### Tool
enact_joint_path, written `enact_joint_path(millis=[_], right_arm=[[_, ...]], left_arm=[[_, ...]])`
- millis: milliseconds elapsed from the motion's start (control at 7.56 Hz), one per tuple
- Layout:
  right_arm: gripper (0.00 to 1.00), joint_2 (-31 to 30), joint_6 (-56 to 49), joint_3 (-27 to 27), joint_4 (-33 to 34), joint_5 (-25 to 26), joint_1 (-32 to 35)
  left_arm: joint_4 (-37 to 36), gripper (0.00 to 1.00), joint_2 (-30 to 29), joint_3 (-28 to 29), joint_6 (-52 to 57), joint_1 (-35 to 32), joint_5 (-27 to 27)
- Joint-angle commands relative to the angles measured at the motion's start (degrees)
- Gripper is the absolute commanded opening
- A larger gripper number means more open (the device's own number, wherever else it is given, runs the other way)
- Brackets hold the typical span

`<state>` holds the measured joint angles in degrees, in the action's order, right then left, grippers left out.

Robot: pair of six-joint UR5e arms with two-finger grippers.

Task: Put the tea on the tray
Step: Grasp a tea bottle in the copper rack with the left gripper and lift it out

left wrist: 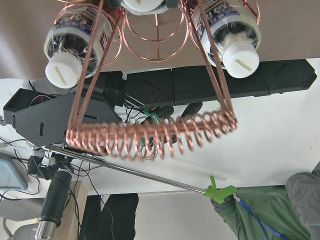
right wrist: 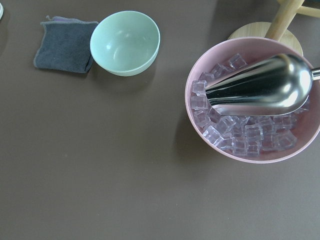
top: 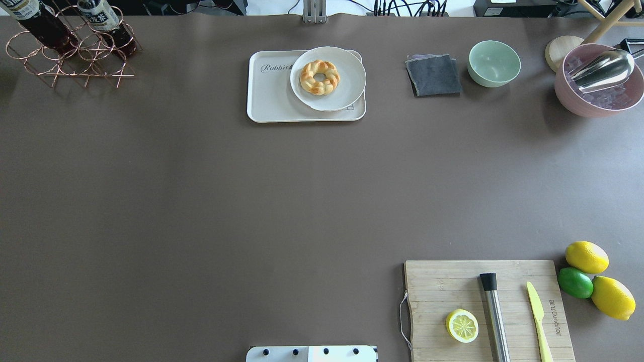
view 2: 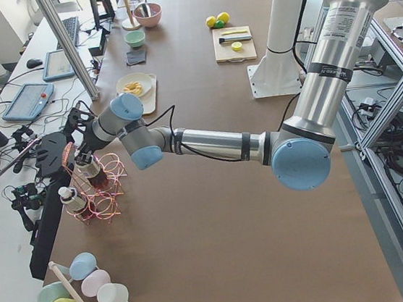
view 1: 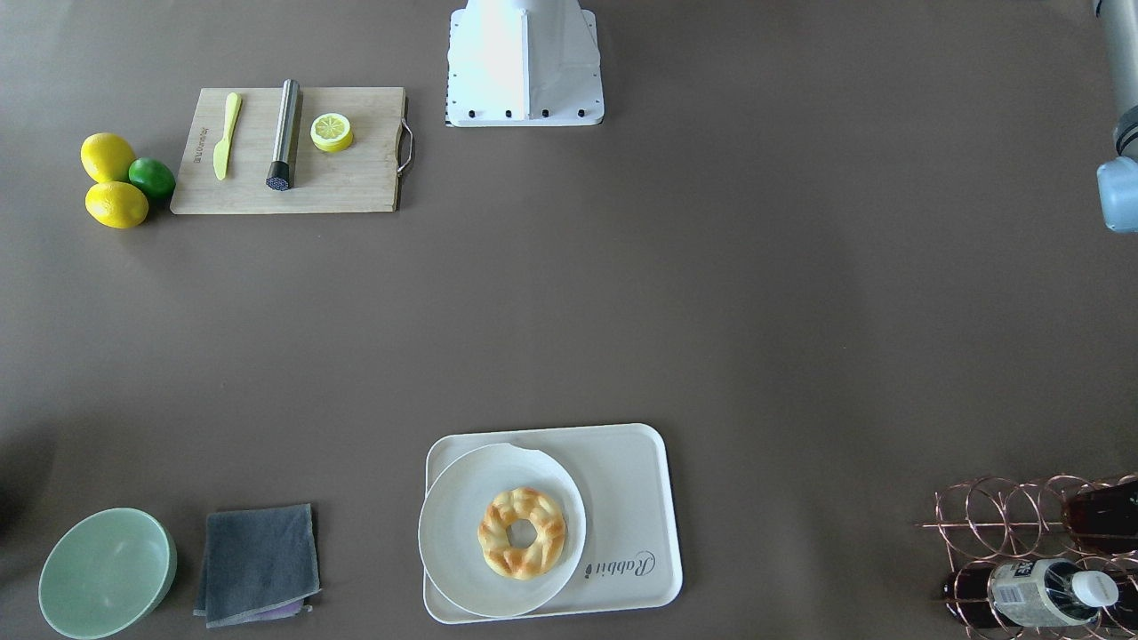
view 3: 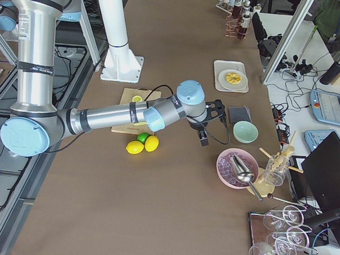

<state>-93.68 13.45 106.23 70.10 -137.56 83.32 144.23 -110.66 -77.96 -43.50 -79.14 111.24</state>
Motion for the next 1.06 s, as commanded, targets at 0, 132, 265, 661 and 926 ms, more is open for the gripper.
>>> enact_joint_path(millis=[0, 132, 265, 661, 926], right_arm=[[1.00, -0.1, 0.1, 0.0, 0.0, -0.1, 0.0], [1.00, -0.2, 0.1, 0.0, 0.0, -0.2, 0.0], [1.00, -0.1, 0.0, 0.0, 0.0, -0.2, 0.0], [1.00, -0.3, -0.9, 2.1, -0.5, -0.3, -0.3], [1.00, -0.5, -0.9, 2.1, -3.8, -0.8, -1.0]], left_arm=[[-8.7, 0.00, 0.9, -9.9, 0.0, -5.6, 10.4], [-12.1, 0.00, 2.5, -15.0, 0.1, -5.9, 12.7], [-16.7, 0.00, 3.1, -20.2, 0.1, -5.4, 12.8], [-22.8, 0.00, 0.2, -31.1, 2.2, 9.0, 12.2], [-22.8, 0.00, -1.7, -34.1, 6.0, 20.3, 5.0]])
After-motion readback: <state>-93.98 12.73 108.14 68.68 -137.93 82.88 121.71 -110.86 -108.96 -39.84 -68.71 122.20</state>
